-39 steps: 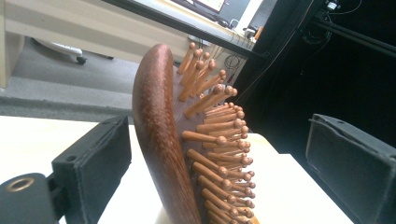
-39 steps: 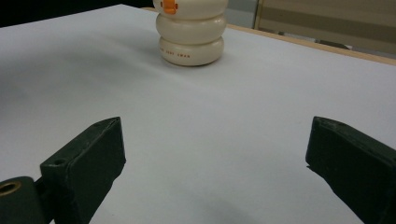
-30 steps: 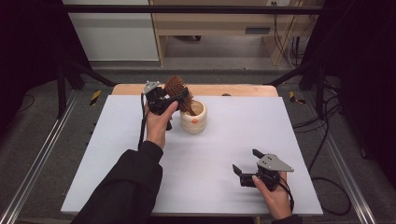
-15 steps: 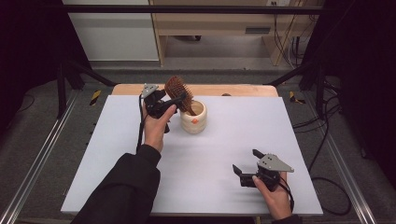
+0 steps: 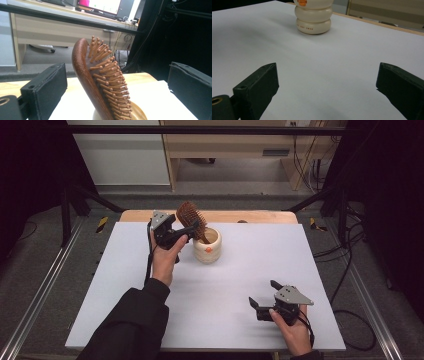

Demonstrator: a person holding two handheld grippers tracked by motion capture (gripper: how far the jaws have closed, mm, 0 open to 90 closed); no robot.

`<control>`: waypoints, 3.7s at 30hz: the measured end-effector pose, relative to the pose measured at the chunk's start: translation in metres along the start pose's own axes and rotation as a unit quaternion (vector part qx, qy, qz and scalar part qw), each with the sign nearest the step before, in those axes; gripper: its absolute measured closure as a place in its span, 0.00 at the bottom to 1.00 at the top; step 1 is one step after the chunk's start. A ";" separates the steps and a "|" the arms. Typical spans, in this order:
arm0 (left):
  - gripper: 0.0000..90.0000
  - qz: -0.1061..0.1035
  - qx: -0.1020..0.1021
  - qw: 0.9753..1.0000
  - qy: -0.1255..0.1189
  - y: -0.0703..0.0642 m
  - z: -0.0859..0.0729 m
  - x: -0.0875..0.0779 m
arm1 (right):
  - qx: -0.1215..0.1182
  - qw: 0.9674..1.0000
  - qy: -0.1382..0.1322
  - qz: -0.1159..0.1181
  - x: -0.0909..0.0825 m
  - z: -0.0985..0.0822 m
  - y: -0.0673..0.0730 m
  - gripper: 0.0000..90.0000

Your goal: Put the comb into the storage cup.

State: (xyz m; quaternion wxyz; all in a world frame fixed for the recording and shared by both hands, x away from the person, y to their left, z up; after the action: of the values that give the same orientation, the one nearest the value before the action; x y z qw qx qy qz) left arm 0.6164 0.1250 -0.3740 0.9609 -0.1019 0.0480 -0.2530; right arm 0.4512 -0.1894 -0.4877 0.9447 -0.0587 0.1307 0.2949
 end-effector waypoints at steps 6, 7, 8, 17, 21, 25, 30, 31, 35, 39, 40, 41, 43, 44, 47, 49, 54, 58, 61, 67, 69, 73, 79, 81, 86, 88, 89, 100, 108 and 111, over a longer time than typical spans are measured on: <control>0.03 -0.004 0.008 1.000 0.001 0.001 0.004 -0.009 | 0.001 1.000 -0.010 -0.002 0.000 0.005 -0.003 0.07; 0.03 -0.005 0.009 1.000 0.001 0.002 0.004 -0.010 | 0.003 1.000 -0.014 -0.005 0.000 0.006 -0.005 0.07; 0.03 -0.006 0.008 1.000 0.002 0.002 0.004 -0.010 | 0.007 1.000 -0.018 -0.007 0.001 0.007 -0.007 0.07; 0.03 -0.010 -0.001 1.000 0.002 0.009 0.006 -0.018 | 0.016 0.999 -0.042 -0.028 0.003 0.025 -0.028 0.07; 0.03 -0.011 -0.004 1.000 0.002 0.012 0.006 -0.024 | 0.018 0.998 -0.053 -0.026 0.001 0.029 -0.037 0.08; 0.03 -0.011 0.004 1.000 0.004 0.012 0.005 -0.030 | 0.024 0.997 -0.063 -0.031 -0.005 0.027 -0.047 0.08; 0.03 -0.015 0.030 0.999 0.003 0.009 0.003 -0.039 | 0.020 0.997 -0.064 -0.038 -0.010 0.018 -0.051 0.09; 0.03 -0.017 0.029 0.999 0.003 0.009 0.002 -0.041 | 0.018 0.997 -0.064 -0.039 -0.012 0.017 -0.051 0.09; 0.03 -0.018 0.028 0.999 0.003 0.010 -0.001 -0.048 | 0.021 0.996 -0.073 -0.039 -0.018 0.015 -0.053 0.09; 0.03 -0.020 0.037 0.999 -0.001 0.013 0.001 -0.055 | 0.023 0.996 -0.076 -0.038 -0.021 0.013 -0.052 0.09; 0.03 -0.019 0.043 0.999 0.001 0.014 0.002 -0.056 | 0.021 0.996 -0.074 -0.038 -0.021 0.013 -0.051 0.09; 0.03 -0.020 0.047 0.999 0.003 0.014 0.002 -0.058 | 0.018 0.997 -0.072 -0.037 -0.020 0.012 -0.050 0.08; 0.03 -0.019 0.051 0.999 0.004 0.015 0.003 -0.062 | 0.016 0.997 -0.069 -0.035 -0.019 0.011 -0.048 0.08; 0.03 -0.020 0.052 0.998 0.005 0.016 0.004 -0.064 | 0.015 0.997 -0.068 -0.033 -0.019 0.010 -0.047 0.08; 0.03 -0.021 0.054 0.998 0.003 0.018 0.006 -0.074 | 0.020 0.997 -0.070 -0.033 -0.019 0.009 -0.046 0.07; 0.02 -0.018 0.055 0.998 -0.006 0.020 0.008 -0.083 | 0.011 0.996 -0.071 -0.046 -0.020 0.009 -0.046 0.07; 0.02 -0.014 0.074 0.997 -0.008 0.026 0.012 -0.104 | -0.004 0.996 -0.068 -0.053 -0.019 0.008 -0.043 0.07; 0.02 -0.008 0.081 0.996 -0.020 0.032 0.012 -0.118 | 0.026 0.994 -0.090 -0.052 -0.019 0.011 -0.043 0.07; 0.02 -0.007 0.069 0.997 -0.027 0.037 0.011 -0.127 | 0.013 0.995 -0.086 -0.052 -0.018 0.010 -0.042 0.07; 0.01 -0.012 0.081 0.996 -0.030 0.046 0.010 -0.144 | 0.016 0.993 -0.106 -0.043 -0.018 0.011 -0.038 0.05; 0.01 -0.018 0.073 0.997 -0.032 0.047 0.009 -0.147 | 0.008 0.993 -0.108 -0.047 -0.018 0.011 -0.037 0.05; 0.01 -0.028 0.075 0.996 -0.035 0.045 0.010 -0.152 | 0.000 0.992 -0.110 -0.055 -0.018 0.010 -0.037 0.05; 0.00 -0.026 0.083 0.996 -0.036 0.043 0.016 -0.162 | -0.002 0.993 -0.108 -0.055 -0.017 0.008 -0.037 0.04; 0.00 -0.019 0.082 0.996 -0.033 0.046 0.015 -0.164 | -0.001 0.993 -0.109 -0.055 -0.017 0.008 -0.037 0.04; 0.00 -0.014 0.088 0.996 -0.033 0.055 0.011 -0.175 | -0.002 0.991 -0.122 -0.062 -0.020 0.011 -0.039 0.05; 0.00 -0.010 0.083 0.996 -0.033 0.060 0.008 -0.180 | 0.002 0.992 -0.110 -0.059 -0.020 0.009 -0.039 0.03; 0.00 -0.007 0.079 0.996 -0.033 0.063 0.006 -0.183 | 0.010 0.993 -0.105 -0.058 -0.020 0.009 -0.040 0.03; 0.00 0.002 0.100 0.995 -0.019 0.077 -0.018 -0.204 | 0.012 0.994 -0.098 -0.049 -0.019 0.007 -0.037 0.03; 0.00 -0.001 0.102 0.995 -0.013 0.075 -0.028 -0.213 | 0.011 0.994 -0.096 -0.043 -0.018 0.007 -0.035 0.03; 0.00 -0.005 0.103 0.995 -0.011 0.073 -0.034 -0.216 | 0.009 0.995 -0.095 -0.041 -0.017 0.007 -0.035 0.03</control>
State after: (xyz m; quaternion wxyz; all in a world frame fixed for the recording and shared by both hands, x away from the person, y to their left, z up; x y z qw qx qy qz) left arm 0.4589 0.2889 -0.4145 0.9656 -0.0049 0.0103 -0.2599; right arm 0.4589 -0.2262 -0.4753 0.9647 -0.0269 0.0401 0.2587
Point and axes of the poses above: each handheld gripper's, and its own axes: x roughly forward along the jaws, z roughly out of its top, y roughly to its left, the point moved 4 cm from there along x, roughly forward along the jaws, and after that the axes turned 4 degrees about -y, right-handed, at the moved point
